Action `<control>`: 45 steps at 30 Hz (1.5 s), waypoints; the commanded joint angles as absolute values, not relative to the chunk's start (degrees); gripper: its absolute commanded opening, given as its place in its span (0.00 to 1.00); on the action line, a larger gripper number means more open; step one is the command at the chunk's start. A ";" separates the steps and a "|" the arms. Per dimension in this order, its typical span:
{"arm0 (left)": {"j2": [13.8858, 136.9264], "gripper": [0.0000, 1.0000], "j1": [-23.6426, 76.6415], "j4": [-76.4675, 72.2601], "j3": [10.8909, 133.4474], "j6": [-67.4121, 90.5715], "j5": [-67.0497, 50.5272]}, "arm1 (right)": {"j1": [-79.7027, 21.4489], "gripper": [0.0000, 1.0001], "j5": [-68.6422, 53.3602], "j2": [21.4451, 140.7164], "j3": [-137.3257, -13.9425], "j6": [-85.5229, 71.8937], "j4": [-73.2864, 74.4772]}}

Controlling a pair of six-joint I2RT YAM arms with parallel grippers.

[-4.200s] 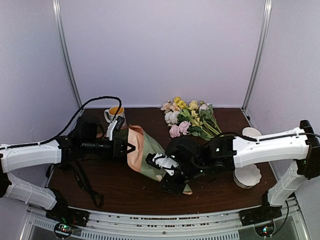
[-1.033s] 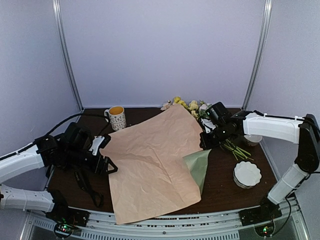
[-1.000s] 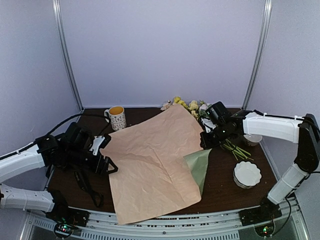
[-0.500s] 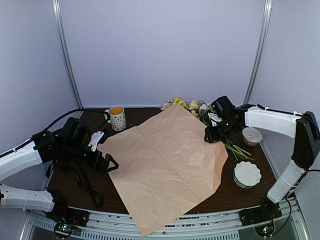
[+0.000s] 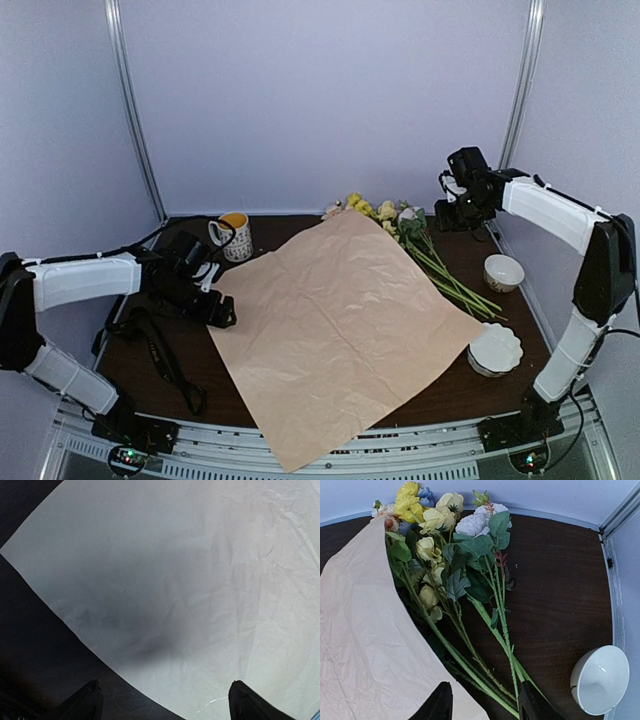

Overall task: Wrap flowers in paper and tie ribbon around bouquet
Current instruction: Unfold the folded wrapping paper at the center of the board, then adjust the fake flower at the corner of the board.

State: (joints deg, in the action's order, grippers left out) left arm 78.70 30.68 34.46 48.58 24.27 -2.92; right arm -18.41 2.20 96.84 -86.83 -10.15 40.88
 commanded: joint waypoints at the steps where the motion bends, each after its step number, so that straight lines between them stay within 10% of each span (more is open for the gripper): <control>1: 84.20 0.90 28.95 29.58 50.77 22.91 -1.24 | -17.53 0.46 7.22 104.92 -91.60 -6.95 45.37; 18: 87.89 0.89 28.90 28.21 49.95 21.80 -2.85 | -14.95 0.28 16.38 126.21 -103.41 -4.16 51.14; 37: 88.96 0.89 28.87 28.59 51.29 20.90 -3.25 | -12.28 0.31 3.05 131.92 -108.84 0.61 70.07; 45: 88.70 0.89 28.83 28.74 51.20 20.66 -3.38 | -12.15 0.08 5.32 128.85 -106.71 -0.76 67.79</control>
State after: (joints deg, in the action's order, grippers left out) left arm 88.73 29.02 29.91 50.04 21.54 -2.74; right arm -12.25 4.71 131.66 -107.94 0.14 67.59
